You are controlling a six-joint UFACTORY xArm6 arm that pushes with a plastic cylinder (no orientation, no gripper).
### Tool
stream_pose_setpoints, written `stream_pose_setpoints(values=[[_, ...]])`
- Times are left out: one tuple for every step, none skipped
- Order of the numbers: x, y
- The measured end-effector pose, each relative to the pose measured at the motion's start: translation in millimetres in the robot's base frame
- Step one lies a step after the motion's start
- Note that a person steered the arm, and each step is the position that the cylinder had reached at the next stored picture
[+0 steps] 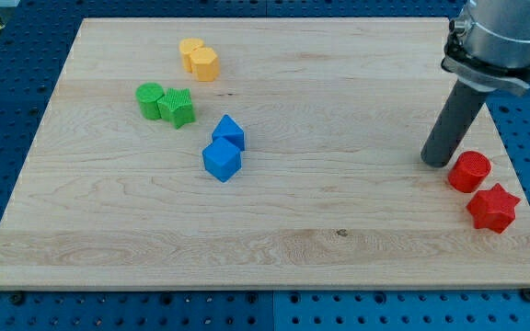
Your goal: Slide the blue cube to center right
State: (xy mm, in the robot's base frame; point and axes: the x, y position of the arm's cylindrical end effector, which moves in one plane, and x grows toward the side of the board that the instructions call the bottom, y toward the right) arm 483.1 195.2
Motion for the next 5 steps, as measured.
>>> stream_pose_setpoints(values=[[37, -33], [79, -90], [108, -170], [106, -259], [59, -319]])
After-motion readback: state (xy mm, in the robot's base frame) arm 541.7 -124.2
